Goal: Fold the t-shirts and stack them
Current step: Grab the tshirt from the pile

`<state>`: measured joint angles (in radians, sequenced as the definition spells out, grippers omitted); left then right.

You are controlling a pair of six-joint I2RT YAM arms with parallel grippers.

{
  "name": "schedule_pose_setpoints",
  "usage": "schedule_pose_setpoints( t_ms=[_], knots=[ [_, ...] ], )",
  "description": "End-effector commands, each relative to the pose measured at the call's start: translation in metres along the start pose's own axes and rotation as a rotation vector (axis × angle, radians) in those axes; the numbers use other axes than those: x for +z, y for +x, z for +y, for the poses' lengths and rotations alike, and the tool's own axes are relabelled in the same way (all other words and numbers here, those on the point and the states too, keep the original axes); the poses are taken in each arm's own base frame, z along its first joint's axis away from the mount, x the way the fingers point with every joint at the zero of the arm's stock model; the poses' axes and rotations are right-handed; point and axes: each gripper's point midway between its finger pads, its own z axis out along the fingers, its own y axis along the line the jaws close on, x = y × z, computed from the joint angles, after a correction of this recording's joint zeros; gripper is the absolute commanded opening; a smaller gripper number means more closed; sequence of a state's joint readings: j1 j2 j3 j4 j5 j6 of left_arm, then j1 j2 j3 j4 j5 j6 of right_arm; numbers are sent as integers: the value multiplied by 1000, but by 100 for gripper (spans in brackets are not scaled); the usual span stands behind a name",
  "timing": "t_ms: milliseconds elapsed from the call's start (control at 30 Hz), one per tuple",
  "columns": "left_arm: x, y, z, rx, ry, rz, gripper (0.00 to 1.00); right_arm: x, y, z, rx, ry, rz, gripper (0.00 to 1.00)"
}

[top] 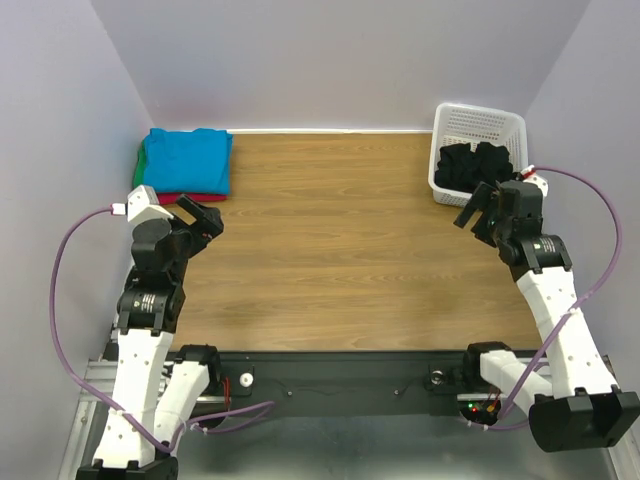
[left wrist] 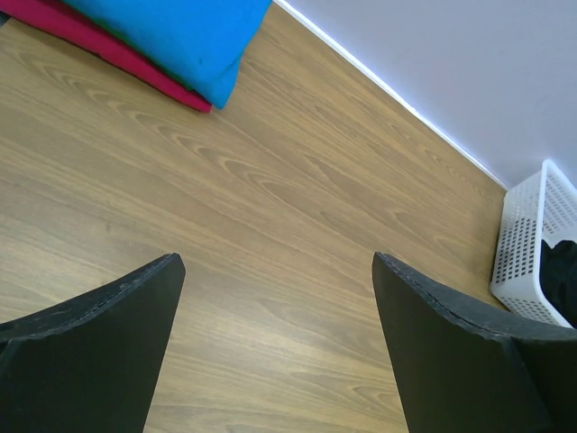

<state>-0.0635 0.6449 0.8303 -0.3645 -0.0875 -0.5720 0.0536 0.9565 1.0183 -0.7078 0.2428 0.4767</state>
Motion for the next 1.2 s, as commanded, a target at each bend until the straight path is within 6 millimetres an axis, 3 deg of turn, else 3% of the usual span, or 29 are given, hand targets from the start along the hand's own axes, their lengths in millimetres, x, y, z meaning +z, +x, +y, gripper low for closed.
schedule_pose_setpoints(
  t_ms=[0, 67, 267, 300, 333, 400, 433, 467, 500, 533, 600, 633, 667, 700, 767, 800, 867, 1000, 1067, 1167],
  knots=[
    [0, -13, -9, -20, 30, -47, 98, -2, -25, 3, 48, 20, -71, 100],
    [3, -11, -10, -20, 40, -44, 99, 6, -30, 7, 47, 26, -73, 100],
    [10, -15, -14, -25, 55, -65, 99, 55, -92, 16, 28, 202, -147, 100],
    [11, -16, -14, -25, 51, -67, 99, 79, -89, 19, 0, 235, -114, 100],
    [14, -16, -12, -33, 36, -69, 99, 83, -114, 30, -5, 228, -152, 100],
    [15, -18, -12, -38, 33, -77, 99, 101, -129, 39, -25, 236, -156, 100],
    [18, -16, -10, -38, 27, -74, 99, 124, -135, 42, -39, 266, -150, 100],
    [18, -18, -11, -40, 29, -80, 99, 134, -142, 43, -39, 283, -159, 100],
    [19, -18, -12, -39, 30, -81, 99, 164, -133, 36, -51, 319, -119, 100],
    [20, -20, -12, -41, 31, -85, 99, 159, -149, 37, -34, 314, -150, 100],
    [22, -21, -15, -46, 38, -91, 99, 191, -154, 45, -69, 312, -138, 100],
    [23, -21, -15, -46, 39, -90, 99, 200, -166, 31, -57, 336, -149, 100],
    [25, -21, -16, -54, 39, -88, 99, 225, -155, 24, -79, 366, -115, 100],
    [26, -23, -17, -55, 46, -94, 99, 229, -170, 24, -64, 366, -147, 100],
    [29, -24, -19, -56, 51, -98, 99, 261, -161, 4, -62, 398, -108, 100],
    [30, -23, -19, -56, 50, -97, 99, 268, -171, -3, -46, 397, -122, 100],
    [33, -22, -17, -52, 40, -93, 99, 282, -169, -7, -49, 387, -106, 100],
    [38, -19, -14, -55, 24, -90, 99, 316, -152, -18, -114, 409, -65, 94],
    [39, -18, -13, -54, 21, -86, 99, 321, -152, -18, -122, 409, -64, 73],
    [40, -17, -12, -55, 16, -85, 99, 324, -152, -19, -134, 414, -66, 59]
  ],
)
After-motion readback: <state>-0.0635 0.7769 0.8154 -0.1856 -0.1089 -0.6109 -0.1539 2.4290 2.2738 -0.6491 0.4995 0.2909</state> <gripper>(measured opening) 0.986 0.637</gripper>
